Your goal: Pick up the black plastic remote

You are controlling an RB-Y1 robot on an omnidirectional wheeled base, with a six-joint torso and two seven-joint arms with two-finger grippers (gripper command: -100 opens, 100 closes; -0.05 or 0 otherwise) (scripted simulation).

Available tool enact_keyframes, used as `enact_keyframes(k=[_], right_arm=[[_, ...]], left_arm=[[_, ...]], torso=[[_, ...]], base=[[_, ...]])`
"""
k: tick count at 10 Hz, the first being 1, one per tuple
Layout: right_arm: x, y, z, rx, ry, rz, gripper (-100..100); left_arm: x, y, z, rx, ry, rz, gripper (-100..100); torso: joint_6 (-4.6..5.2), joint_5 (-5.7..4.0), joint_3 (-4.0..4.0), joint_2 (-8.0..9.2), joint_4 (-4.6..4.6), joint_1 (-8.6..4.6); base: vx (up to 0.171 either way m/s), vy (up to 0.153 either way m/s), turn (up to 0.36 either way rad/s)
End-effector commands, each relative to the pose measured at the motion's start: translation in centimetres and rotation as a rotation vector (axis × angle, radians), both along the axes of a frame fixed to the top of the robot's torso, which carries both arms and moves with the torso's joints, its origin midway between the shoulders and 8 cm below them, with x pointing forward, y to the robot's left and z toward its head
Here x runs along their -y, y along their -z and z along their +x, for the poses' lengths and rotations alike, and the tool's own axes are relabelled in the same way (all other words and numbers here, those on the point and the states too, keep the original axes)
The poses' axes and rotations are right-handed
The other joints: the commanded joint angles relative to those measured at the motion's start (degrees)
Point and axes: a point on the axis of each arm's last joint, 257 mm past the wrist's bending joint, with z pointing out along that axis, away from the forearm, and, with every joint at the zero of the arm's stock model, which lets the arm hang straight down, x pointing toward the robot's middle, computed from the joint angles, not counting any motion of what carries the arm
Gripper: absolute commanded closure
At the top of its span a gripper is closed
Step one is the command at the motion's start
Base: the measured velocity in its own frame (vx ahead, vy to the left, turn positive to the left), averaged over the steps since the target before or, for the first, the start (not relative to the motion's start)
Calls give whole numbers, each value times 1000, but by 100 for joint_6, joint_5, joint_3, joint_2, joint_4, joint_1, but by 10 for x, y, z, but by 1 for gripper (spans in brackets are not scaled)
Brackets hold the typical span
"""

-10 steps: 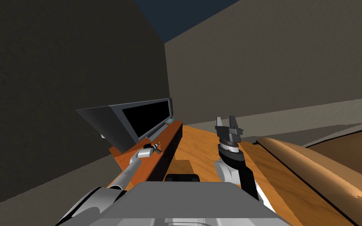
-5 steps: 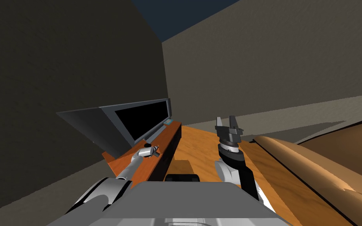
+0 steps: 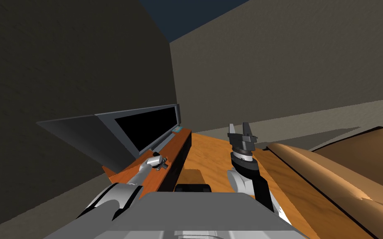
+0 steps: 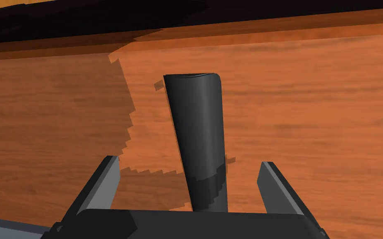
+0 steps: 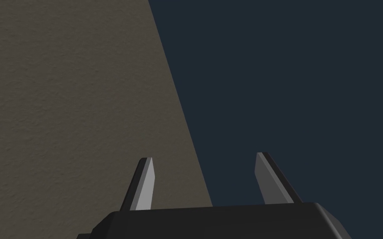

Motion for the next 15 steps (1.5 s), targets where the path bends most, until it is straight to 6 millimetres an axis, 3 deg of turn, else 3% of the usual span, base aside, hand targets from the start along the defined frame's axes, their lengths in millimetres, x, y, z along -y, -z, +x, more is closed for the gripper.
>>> enact_keyframes(k=[1, 2, 7, 10, 11, 12, 15], right_arm=[[0, 0, 0, 0, 0, 0, 0], [0, 0, 0, 0, 0, 0, 0], [0, 0, 0, 0, 0, 0, 0], [0, 0, 0, 0, 0, 0, 0], [0, 0, 0, 0, 0, 0, 0], [0, 0, 0, 0, 0, 0, 0], [0, 0, 0, 0, 0, 0, 0]], left_arm=[[5, 5, -12, -55, -24, -24, -100], [5, 5, -12, -55, -24, -24, -100], [18, 16, -49, -212, -100, -95, -100], [18, 16, -53, -230, -112, -102, -100], [18, 16, -54, -234, -114, -104, 0], [27, 26, -62, -234, -121, -104, -100], [40, 41, -74, -233, -129, -106, -100]], torso=[[0, 0, 0, 0, 0, 0], [1, 0, -1, -2, 0, 2], [0, 2, -7, -12, -3, 10], [-1, 4, -3, -6, -1, 20], [-1, 1, 4, 8, 1, 4], [-1, 0, 7, 13, 3, 0], [0, 2, 13, 23, 4, 4]], base=[[44, 12, -32], [38, 12, -22], [62, 26, -30], [35, 33, -3], [0, 0, 0], [-9, 9, -29], [-16, 17, -52]])
